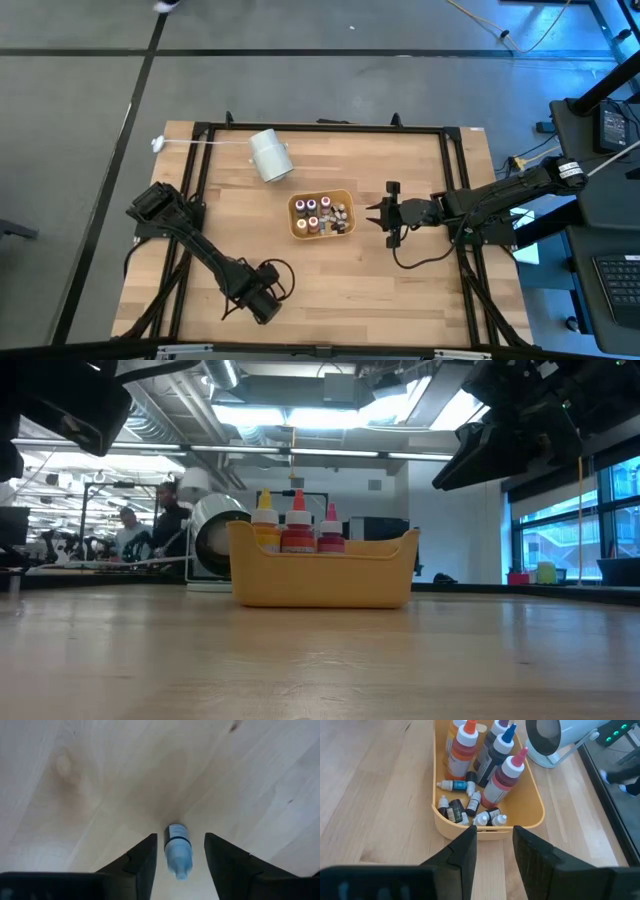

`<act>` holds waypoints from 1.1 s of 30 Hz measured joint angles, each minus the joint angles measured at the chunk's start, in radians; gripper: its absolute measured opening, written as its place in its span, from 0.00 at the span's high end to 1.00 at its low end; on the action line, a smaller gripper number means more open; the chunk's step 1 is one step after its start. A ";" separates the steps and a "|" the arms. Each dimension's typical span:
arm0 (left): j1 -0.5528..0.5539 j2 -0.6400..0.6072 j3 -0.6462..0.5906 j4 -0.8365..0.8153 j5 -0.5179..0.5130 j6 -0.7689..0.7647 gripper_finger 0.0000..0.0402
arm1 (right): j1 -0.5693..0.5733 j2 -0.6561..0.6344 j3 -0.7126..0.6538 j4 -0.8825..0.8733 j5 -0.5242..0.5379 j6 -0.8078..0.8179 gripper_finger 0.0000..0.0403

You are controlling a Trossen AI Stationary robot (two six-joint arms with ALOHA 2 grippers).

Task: Pick & Place food coloring
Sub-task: Put the small black ink bottle into the yellow bin

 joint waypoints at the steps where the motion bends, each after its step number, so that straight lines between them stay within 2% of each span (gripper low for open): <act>1: 0.000 0.000 0.000 0.000 0.001 0.001 0.62 | 0.000 0.000 0.000 0.000 0.000 0.000 0.68; 13: 0.000 0.000 0.000 -0.021 0.041 0.051 0.83 | 0.000 0.000 0.000 0.000 0.000 -0.001 0.68; 21: 0.042 -0.001 0.006 -0.018 0.033 0.148 0.84 | 0.000 0.000 0.000 0.000 0.000 -0.003 0.68; 25: 0.096 -0.001 0.037 -0.012 0.000 0.258 0.84 | 0.000 0.000 0.000 0.004 0.000 -0.005 0.68; 33: 0.215 -0.001 0.176 -0.011 -0.043 0.607 0.84 | 0.000 0.000 0.000 0.004 0.000 -0.005 0.68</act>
